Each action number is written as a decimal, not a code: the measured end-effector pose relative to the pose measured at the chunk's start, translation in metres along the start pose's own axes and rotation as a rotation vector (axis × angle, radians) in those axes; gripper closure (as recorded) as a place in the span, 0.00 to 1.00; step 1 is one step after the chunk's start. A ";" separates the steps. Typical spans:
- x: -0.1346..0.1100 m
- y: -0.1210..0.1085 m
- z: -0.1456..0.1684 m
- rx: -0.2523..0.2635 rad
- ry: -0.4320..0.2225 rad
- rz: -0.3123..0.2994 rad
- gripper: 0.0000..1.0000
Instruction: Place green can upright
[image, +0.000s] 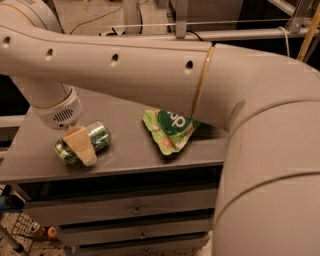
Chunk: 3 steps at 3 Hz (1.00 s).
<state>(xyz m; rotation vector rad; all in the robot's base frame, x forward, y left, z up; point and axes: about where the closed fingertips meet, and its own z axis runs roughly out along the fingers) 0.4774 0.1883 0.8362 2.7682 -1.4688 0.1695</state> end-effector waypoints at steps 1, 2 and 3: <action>-0.001 0.002 0.001 0.004 0.003 0.008 0.47; 0.005 0.001 -0.017 0.056 -0.028 -0.003 0.78; 0.023 -0.001 -0.047 0.141 -0.117 -0.001 0.99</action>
Offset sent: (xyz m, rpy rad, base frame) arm -0.0005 -0.0122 0.0214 0.0298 -0.0304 0.0264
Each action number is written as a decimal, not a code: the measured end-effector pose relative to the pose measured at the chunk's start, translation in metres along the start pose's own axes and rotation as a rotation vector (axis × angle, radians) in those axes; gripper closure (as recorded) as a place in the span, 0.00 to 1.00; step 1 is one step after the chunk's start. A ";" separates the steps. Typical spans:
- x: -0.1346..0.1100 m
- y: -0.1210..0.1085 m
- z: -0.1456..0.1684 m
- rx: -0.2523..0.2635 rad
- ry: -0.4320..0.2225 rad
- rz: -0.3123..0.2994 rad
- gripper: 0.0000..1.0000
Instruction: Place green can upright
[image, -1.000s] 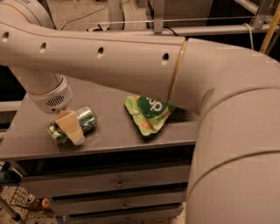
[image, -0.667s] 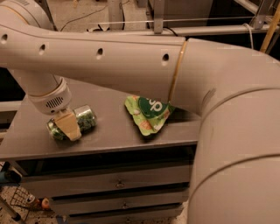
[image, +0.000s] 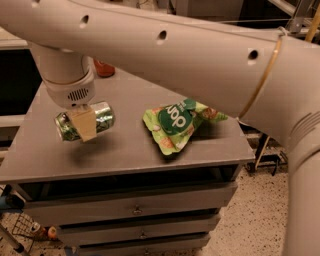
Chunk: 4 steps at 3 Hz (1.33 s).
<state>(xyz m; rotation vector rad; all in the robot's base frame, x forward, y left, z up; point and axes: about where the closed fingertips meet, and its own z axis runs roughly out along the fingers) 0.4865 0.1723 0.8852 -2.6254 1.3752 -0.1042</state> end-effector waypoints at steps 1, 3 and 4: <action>0.016 -0.011 -0.025 0.103 -0.205 0.011 1.00; 0.027 -0.022 -0.025 0.198 -0.633 0.140 1.00; 0.021 -0.020 -0.030 0.189 -0.719 0.170 1.00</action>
Offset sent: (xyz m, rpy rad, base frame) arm 0.0349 -0.0185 0.0486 0.7407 0.2308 -0.0087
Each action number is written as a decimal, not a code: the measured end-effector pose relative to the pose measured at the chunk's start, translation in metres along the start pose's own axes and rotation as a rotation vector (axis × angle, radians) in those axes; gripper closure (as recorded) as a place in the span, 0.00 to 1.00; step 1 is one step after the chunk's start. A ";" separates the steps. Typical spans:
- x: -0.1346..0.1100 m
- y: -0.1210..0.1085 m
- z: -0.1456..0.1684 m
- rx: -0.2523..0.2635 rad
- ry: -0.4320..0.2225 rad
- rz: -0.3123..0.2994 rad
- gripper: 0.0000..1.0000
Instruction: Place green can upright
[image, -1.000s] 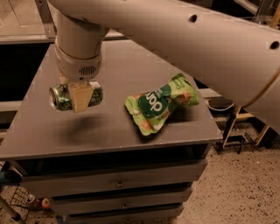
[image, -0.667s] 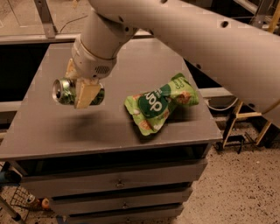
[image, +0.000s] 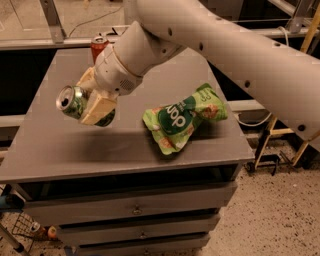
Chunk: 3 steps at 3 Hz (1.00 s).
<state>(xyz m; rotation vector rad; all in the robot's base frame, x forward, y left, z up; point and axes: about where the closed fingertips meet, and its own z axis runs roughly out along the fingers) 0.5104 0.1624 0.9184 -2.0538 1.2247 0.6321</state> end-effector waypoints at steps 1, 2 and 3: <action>0.000 0.000 0.000 0.000 0.000 0.000 1.00; -0.003 0.002 -0.002 0.060 -0.050 0.017 1.00; -0.007 0.009 -0.011 0.176 -0.144 0.051 1.00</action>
Offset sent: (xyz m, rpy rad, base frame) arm -0.0054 -0.0107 0.0139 0.2786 -0.0186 -0.1567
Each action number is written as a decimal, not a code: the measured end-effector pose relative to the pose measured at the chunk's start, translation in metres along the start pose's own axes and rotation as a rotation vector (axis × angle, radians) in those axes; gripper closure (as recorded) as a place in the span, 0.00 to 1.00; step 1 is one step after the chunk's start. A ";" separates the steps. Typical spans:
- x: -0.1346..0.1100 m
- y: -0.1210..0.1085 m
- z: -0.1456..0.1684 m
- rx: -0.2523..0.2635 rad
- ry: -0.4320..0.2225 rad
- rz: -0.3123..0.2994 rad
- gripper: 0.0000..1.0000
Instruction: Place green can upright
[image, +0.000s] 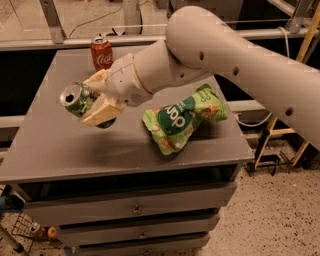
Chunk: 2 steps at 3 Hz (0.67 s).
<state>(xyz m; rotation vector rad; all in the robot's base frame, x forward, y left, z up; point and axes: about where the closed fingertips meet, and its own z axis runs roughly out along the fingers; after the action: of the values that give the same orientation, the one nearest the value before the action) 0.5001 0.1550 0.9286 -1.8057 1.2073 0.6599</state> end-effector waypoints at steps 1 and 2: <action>-0.004 0.005 -0.021 0.123 -0.090 0.065 1.00; -0.003 0.005 -0.028 0.161 -0.165 0.163 1.00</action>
Offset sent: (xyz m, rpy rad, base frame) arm 0.0000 -0.0388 0.0168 0.3276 0.1953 -0.2251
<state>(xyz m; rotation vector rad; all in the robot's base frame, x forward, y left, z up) 0.4940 0.1310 0.9433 -1.5014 1.2665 0.7654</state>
